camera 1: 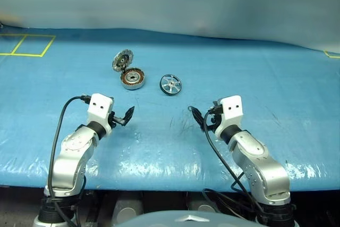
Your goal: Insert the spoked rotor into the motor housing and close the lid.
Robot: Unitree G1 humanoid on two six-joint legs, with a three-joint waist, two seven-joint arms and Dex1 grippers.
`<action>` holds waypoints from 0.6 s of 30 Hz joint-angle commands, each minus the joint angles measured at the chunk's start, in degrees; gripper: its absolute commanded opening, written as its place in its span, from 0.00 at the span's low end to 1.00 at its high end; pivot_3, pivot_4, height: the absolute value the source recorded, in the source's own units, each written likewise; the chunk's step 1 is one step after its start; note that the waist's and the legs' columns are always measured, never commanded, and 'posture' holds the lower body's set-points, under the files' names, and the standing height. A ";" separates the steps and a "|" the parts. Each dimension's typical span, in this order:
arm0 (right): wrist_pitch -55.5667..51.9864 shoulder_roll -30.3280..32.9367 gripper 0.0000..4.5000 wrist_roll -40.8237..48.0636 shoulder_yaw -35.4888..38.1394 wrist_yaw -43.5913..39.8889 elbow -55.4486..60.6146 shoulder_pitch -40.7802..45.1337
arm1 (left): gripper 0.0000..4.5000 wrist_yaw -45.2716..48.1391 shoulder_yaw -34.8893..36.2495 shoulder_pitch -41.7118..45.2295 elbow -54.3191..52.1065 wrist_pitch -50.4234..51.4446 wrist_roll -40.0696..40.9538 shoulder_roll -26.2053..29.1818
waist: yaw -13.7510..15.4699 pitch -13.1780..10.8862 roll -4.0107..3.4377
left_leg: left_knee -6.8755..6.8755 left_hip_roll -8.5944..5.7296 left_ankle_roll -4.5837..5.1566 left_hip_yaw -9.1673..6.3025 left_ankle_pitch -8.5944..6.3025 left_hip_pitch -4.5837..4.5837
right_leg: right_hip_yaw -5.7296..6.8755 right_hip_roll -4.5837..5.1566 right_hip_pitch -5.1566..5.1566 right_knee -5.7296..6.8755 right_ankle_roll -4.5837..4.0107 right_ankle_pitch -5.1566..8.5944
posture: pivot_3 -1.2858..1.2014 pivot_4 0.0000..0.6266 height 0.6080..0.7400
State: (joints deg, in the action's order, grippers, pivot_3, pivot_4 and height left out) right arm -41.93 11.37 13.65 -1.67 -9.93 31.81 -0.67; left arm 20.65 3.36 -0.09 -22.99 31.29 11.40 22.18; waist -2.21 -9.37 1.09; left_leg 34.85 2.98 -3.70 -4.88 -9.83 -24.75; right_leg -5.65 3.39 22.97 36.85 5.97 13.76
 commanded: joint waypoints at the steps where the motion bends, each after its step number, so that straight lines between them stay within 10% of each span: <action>1: -0.05 0.20 1.00 -0.07 0.55 0.31 0.97 0.59 | 1.00 0.00 0.10 0.70 -0.43 0.59 0.02 0.34 | 0.00 0.00 0.00 | 0.00 0.00 0.00 0.00 0.00 0.00 | 0.00 0.00 0.00 0.00 0.00 0.00 | 0.52 0.24 1.00; 18: 6.05 0.90 1.00 -4.73 -0.34 1.25 0.29 0.32 | 1.00 0.41 0.09 1.49 0.02 1.22 0.14 0.56 | -0.01 0.00 0.00 | -0.01 0.00 0.00 0.00 0.00 0.00 | 0.00 0.00 0.01 -0.01 0.00 0.00 | 0.52 0.24 1.00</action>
State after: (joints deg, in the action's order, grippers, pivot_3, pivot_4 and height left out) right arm -37.79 11.86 9.40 -1.90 -8.59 31.41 -0.53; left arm 20.94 3.30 0.70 -22.66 32.47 11.39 22.49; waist -2.22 -9.37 1.09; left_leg 34.84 2.98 -3.70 -4.88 -9.83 -24.75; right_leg -5.65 3.39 22.98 36.84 5.97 13.76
